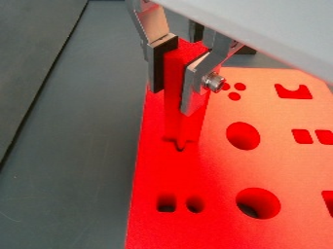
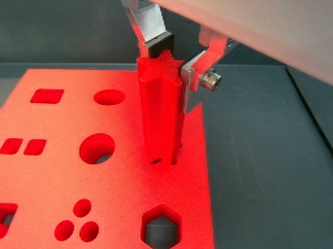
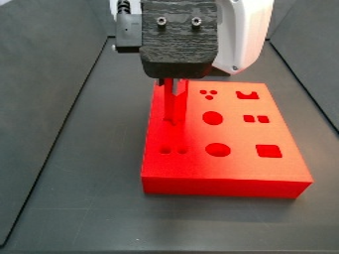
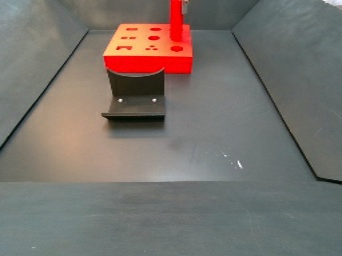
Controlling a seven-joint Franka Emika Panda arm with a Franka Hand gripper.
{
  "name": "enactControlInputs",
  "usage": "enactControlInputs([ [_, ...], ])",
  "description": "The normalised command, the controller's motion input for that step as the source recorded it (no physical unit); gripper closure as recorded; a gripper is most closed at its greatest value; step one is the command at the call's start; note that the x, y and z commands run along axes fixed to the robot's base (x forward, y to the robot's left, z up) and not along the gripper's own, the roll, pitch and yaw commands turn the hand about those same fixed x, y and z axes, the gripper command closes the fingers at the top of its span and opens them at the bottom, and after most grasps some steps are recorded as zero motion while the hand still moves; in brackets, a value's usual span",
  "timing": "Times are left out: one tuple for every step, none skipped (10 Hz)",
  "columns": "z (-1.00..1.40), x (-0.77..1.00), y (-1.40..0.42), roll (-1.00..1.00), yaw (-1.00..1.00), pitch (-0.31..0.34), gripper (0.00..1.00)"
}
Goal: Insert the star object.
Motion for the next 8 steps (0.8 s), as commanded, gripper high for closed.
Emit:
enactControlInputs([
  [-0.34, 0.08, 0.00, 0.06, 0.00, 0.000, 1.00],
  [-0.29, -0.09, 0.00, 0.04, -0.06, 0.000, 1.00],
  [-0.21, -0.26, 0.01, 0.00, -0.13, 0.000, 1.00],
  [-0.19, -0.10, 0.00, 0.00, 0.00, 0.000, 1.00],
  [-0.27, 0.05, 0.06, 0.00, 0.24, 0.000, 1.00],
  [-0.15, 0.03, 0.01, 0.00, 0.17, 0.000, 1.00],
  [-0.02, 0.00, 0.00, 0.00, 0.00, 0.000, 1.00],
  [-0.65, 0.14, -0.03, 0.08, 0.00, 0.000, 1.00],
])
